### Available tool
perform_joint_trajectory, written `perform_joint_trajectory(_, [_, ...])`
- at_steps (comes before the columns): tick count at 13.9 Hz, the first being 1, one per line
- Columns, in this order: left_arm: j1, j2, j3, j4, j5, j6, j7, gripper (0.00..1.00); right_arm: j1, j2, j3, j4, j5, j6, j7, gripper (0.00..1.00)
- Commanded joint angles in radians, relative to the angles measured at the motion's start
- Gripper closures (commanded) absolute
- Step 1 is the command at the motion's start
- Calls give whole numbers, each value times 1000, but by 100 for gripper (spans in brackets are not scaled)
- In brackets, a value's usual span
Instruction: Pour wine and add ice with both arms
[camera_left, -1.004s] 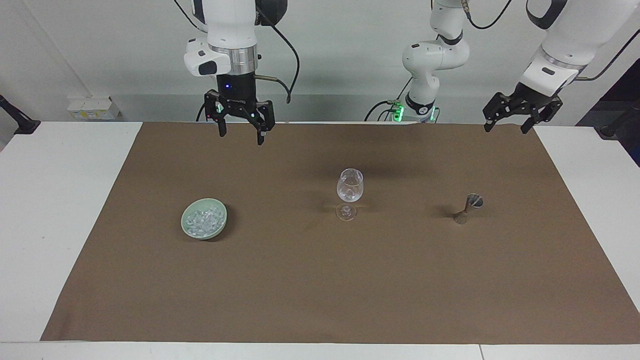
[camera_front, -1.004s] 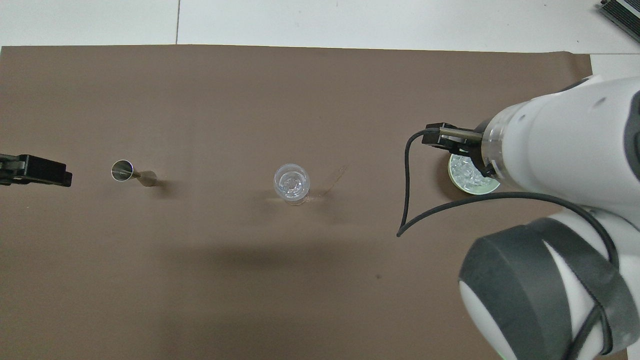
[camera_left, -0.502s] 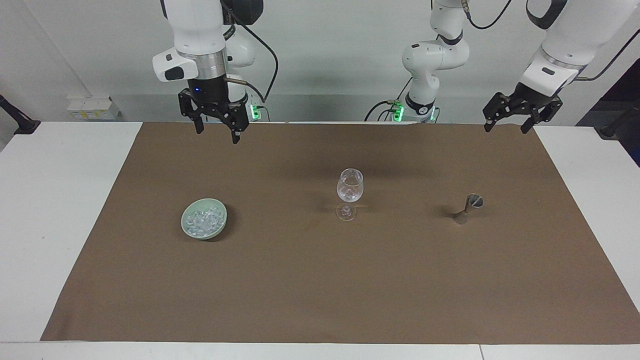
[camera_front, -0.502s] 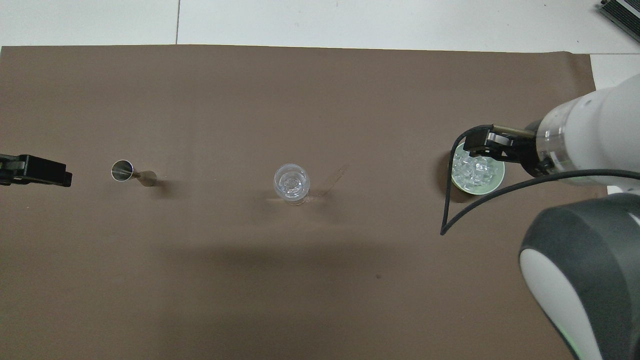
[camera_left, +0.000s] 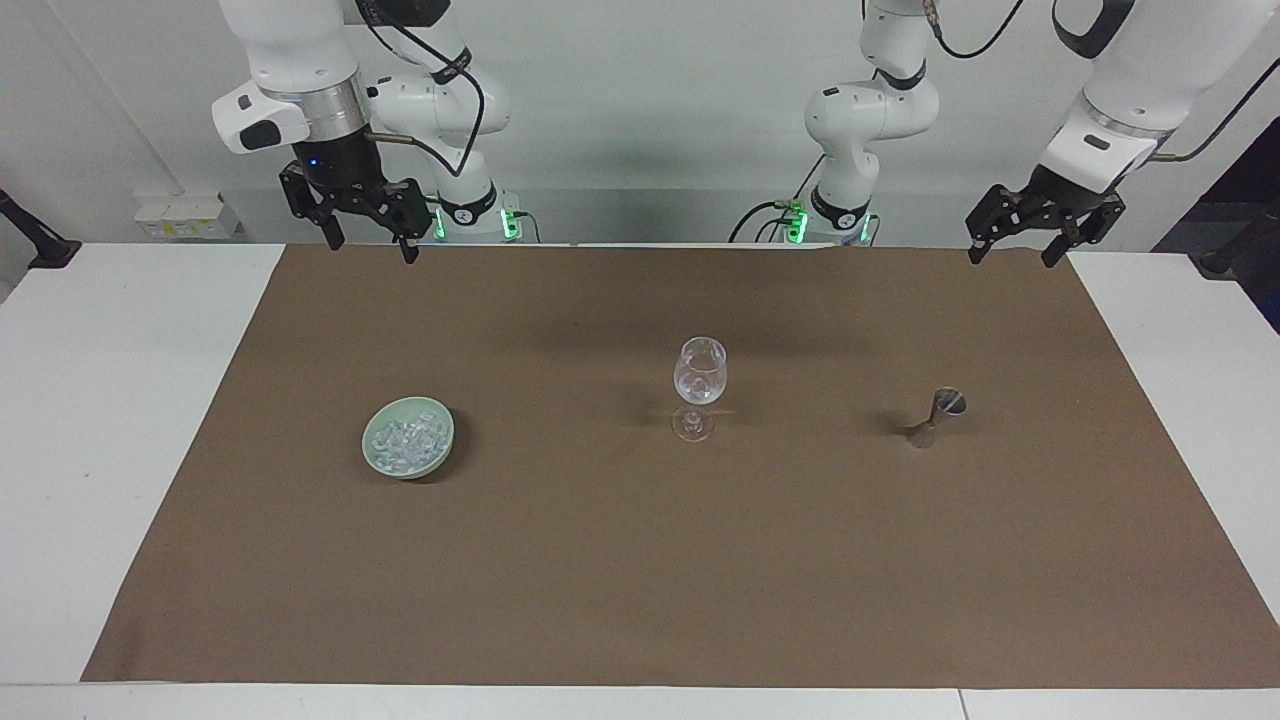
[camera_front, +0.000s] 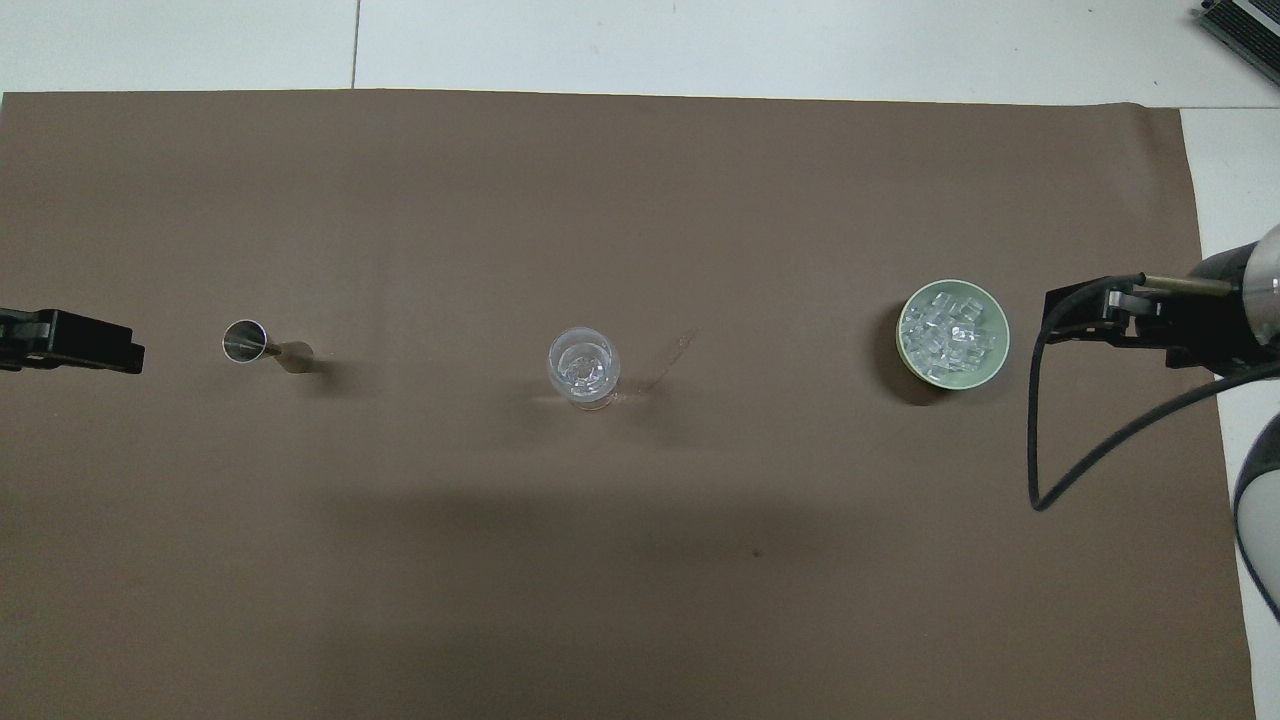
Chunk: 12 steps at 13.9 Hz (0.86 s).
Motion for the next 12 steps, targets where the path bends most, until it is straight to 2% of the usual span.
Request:
perform_joint_trajectory(1, [6, -10, -2, 6, -11, -17, 3, 0, 33, -7, -40, -3, 25, -17, -27, 0])
perform_joint_trajectory(12, [6, -10, -2, 6, -9, -17, 3, 0, 27, -19, -54, -33, 34, -19, -72, 0])
